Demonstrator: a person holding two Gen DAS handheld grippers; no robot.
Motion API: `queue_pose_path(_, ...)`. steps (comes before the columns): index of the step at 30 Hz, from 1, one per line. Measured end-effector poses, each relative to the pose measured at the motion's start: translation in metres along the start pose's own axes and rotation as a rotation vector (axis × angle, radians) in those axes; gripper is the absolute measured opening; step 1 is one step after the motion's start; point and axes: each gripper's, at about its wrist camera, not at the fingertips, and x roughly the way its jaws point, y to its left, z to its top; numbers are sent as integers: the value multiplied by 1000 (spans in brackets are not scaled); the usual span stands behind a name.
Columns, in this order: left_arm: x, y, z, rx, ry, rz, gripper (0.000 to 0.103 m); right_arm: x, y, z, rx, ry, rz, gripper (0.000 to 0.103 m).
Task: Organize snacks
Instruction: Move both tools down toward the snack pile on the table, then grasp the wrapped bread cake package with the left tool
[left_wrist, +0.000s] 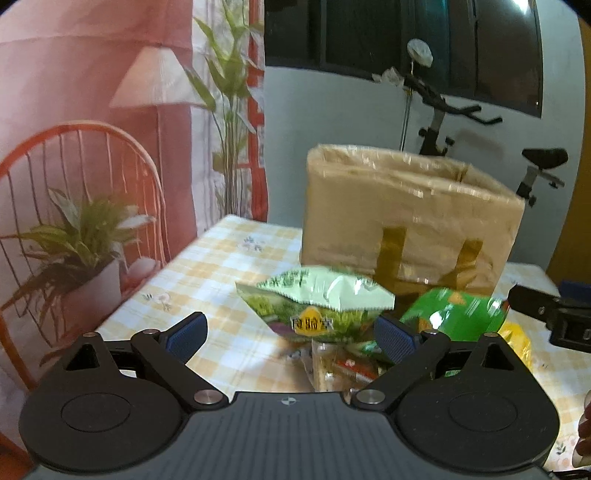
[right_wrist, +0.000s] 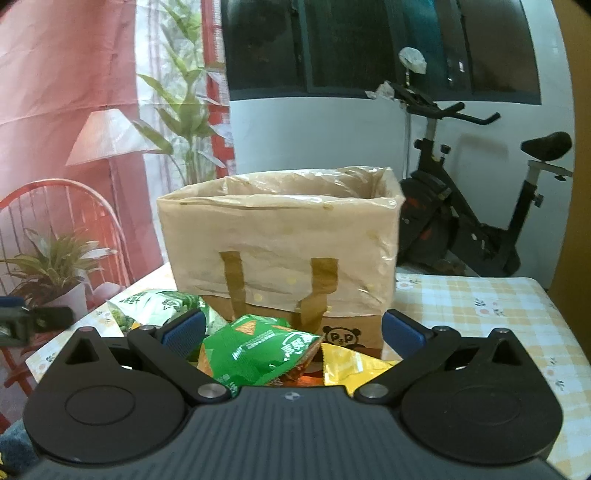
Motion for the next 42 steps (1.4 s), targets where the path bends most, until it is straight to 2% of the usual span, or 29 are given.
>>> queue_pose_path(4,14,0,-12,-14,47,2,93,8,-1,-10,-5,14,2,103)
queue_pose_path(7,27,-4,-24,-19,111,-69,93,14,-2,-20,-10,33,-30,103)
queue_pose_path(10,39,-8,-35,-21,177,-131,92,16,-6,-30,5,50,-21,103)
queue_pose_path(13,47,-14,-40,-8,205,-171,91,18,-10,-36,11,62,4,103)
queue_pose_path(17,58,-28,-46,27,235,-219,92,22,-17,-40,20,65,-16,103)
queue_pose_path(22,71,-38,-53,48,287,-226,92,27,-25,-45,55,83,-18,103)
queue_pose_path(27,82,-43,-55,32,292,-228,94,29,-30,-50,68,96,-14,103)
queue_pose_path(32,93,-40,-59,-7,358,-244,95,32,-33,-52,83,107,-13,103)
queue_pose_path(35,95,-37,-59,-12,357,-257,90,32,-33,-53,85,113,-12,103)
queue_pose_path(36,93,-36,-58,-13,348,-274,81,32,-33,-53,85,113,-13,103)
queue_pose_path(37,91,-36,-57,-8,340,-285,79,33,-33,-53,87,114,-14,103)
queue_pose_path(42,78,-31,-50,-11,289,-290,77,33,-36,-54,98,127,-14,103)
